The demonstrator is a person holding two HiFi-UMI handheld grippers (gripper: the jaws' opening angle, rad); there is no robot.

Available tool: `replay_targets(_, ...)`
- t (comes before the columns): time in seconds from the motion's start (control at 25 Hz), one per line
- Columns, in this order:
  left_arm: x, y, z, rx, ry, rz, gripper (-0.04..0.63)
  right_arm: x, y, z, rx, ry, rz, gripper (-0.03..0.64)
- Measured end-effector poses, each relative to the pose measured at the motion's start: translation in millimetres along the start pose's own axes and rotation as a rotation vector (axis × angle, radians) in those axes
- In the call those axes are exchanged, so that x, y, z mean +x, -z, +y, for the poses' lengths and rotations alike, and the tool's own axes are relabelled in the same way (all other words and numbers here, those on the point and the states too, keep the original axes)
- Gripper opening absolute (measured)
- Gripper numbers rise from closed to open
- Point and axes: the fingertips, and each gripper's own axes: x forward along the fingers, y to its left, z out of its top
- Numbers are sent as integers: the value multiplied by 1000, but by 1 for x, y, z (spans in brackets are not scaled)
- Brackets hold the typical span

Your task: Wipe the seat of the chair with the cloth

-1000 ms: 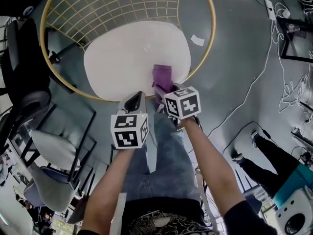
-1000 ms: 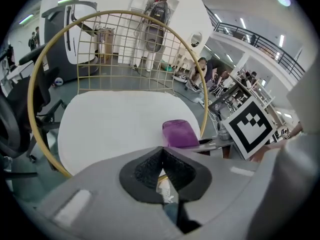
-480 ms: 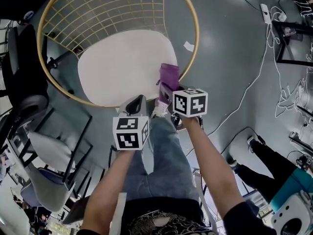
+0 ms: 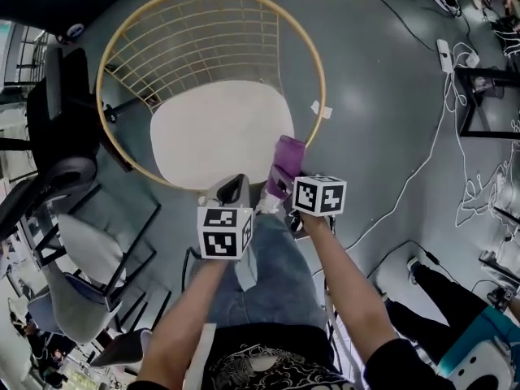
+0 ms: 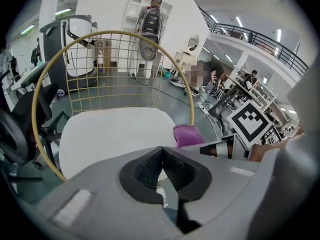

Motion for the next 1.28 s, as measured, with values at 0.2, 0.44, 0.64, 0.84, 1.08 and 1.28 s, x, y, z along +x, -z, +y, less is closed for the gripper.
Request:
replay_targets(0.2,-31,-22,-2,-46,-9,-45,-2,-24,-19,43,-136,-27,-10,61)
replay_targets(0.44,-71,-44,10,-52,-18,-87,-2,-45,-37,109,-276,-37,-49,61)
replay_targets(0.64,-117,-47,17,-28,-8,-139,-2,-66,-26,164,-343,-24,-98,63)
replay_targets(0.84,-164,-45,31,-6,-4,-224,-2,-80,-7,218,-391,-6,-170,61)
replay_targets(1.08,-208,-30,28,29,45,-268,0,-98,17,269,-463,19,-237,61)
replay_targets(1.28,-246,-24,21,90,64,-317,0,-120,32,307,-509,14,-321,61)
